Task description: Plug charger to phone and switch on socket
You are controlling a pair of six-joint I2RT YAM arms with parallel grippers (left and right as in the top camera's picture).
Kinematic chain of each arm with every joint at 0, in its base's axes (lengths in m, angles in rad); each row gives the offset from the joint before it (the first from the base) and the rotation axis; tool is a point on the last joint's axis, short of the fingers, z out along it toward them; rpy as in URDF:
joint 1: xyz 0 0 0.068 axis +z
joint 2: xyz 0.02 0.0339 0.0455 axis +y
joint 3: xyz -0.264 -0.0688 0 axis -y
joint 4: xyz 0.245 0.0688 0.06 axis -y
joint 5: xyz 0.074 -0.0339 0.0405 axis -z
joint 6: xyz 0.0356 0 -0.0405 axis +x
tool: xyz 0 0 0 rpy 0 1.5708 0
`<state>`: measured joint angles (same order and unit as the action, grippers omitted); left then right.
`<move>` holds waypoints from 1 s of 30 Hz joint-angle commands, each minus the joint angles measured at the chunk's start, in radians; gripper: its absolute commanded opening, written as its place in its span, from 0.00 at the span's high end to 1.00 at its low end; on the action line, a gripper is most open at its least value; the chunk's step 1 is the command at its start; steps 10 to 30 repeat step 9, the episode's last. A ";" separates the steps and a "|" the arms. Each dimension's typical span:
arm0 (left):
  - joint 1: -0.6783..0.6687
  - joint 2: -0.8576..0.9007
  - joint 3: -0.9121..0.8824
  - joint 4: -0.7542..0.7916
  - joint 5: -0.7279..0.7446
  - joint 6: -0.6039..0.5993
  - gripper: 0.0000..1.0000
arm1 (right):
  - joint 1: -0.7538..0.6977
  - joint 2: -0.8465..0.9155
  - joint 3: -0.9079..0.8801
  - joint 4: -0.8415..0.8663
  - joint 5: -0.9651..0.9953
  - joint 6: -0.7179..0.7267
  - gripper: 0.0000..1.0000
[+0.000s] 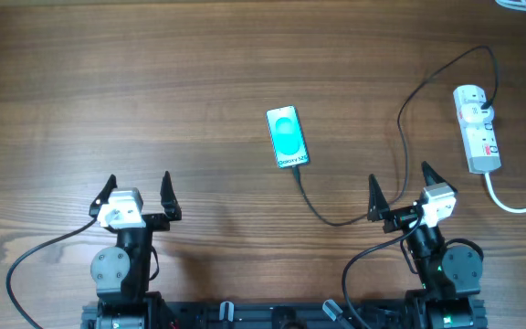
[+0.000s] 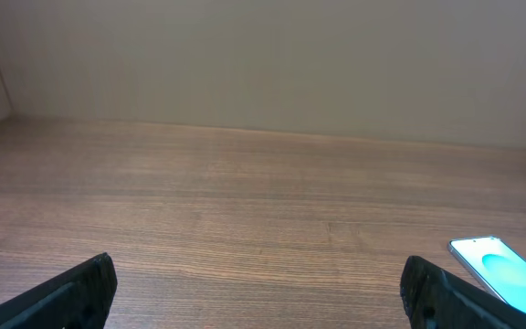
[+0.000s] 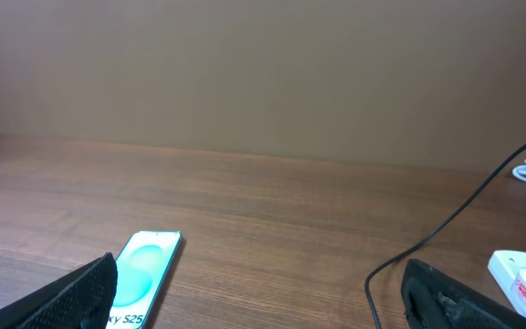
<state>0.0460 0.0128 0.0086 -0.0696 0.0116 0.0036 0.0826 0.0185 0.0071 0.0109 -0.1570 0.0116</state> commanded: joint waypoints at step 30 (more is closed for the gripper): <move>-0.006 -0.010 -0.003 -0.006 -0.010 0.019 0.00 | 0.003 -0.005 -0.002 0.002 -0.016 0.015 0.00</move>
